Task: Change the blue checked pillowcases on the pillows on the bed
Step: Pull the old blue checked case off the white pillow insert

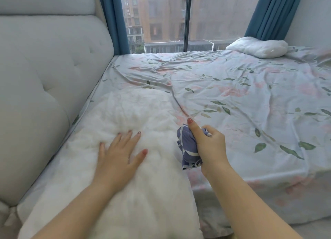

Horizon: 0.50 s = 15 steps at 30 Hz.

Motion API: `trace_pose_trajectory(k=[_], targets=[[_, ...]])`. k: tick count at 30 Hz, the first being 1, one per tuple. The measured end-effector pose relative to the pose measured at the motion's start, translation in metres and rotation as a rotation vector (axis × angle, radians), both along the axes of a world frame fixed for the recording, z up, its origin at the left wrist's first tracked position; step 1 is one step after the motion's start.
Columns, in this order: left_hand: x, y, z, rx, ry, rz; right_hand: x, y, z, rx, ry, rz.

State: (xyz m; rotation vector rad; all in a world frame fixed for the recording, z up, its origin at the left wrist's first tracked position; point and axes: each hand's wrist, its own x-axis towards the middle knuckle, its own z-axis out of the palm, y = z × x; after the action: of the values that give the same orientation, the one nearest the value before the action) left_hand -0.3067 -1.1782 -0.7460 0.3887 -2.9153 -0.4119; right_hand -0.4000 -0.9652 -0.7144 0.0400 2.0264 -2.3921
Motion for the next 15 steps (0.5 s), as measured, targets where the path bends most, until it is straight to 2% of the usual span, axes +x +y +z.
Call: trace_pose_trajectory(k=[3,7,10,15], targets=[[-0.012,-0.013,-0.027,-0.098,-0.074,0.045,-0.005,-0.008,-0.013,0.09,0.009,0.029],[-0.024,-0.013,-0.022,-0.072,-0.087,0.044,-0.024,-0.012,-0.026,0.236,0.071,0.016],[-0.023,-0.011,-0.017,-0.034,-0.111,0.048,-0.047,0.001,-0.028,0.323,0.057,-0.094],[-0.024,-0.011,-0.01,0.039,-0.095,0.063,-0.094,0.058,-0.024,0.817,0.265,-0.38]])
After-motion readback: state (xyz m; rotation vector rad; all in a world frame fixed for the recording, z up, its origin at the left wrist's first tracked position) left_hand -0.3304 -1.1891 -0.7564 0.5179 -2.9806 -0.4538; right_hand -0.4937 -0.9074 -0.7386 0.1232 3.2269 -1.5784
